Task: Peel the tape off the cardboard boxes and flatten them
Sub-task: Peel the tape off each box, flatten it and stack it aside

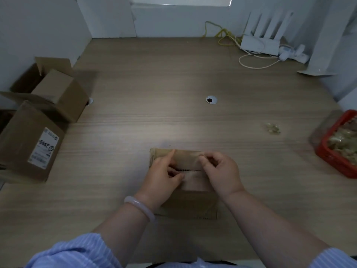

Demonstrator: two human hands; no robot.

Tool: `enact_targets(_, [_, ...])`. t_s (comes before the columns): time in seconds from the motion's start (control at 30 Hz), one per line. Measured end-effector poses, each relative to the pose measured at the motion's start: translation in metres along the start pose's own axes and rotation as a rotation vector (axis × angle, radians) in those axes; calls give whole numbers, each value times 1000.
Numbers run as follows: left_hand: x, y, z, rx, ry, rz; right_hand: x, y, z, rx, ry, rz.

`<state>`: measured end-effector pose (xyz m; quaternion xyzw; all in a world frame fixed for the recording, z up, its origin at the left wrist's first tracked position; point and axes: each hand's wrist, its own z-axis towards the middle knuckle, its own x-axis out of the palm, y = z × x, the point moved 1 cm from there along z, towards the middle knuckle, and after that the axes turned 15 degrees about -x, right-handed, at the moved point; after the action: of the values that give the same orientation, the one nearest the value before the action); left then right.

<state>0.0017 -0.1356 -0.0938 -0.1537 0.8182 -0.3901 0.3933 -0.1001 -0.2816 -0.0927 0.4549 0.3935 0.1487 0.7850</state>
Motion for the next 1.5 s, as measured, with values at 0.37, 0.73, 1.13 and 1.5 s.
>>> enact_targets(0.37, [-6,-5,2,235,-272,842,-19,13,6,306,-200,478])
enact_targets(0.73, [3,8,1,275,-306,917,-27,-6,-10,-256,348,-460])
enact_targets(1.13, [13,14,4,307,-334,859,-20,-9,-5,-83,413,-582])
enact_targets(1.5, [16,15,3,314,-321,890,-24,-1,-18,-99,326,-567])
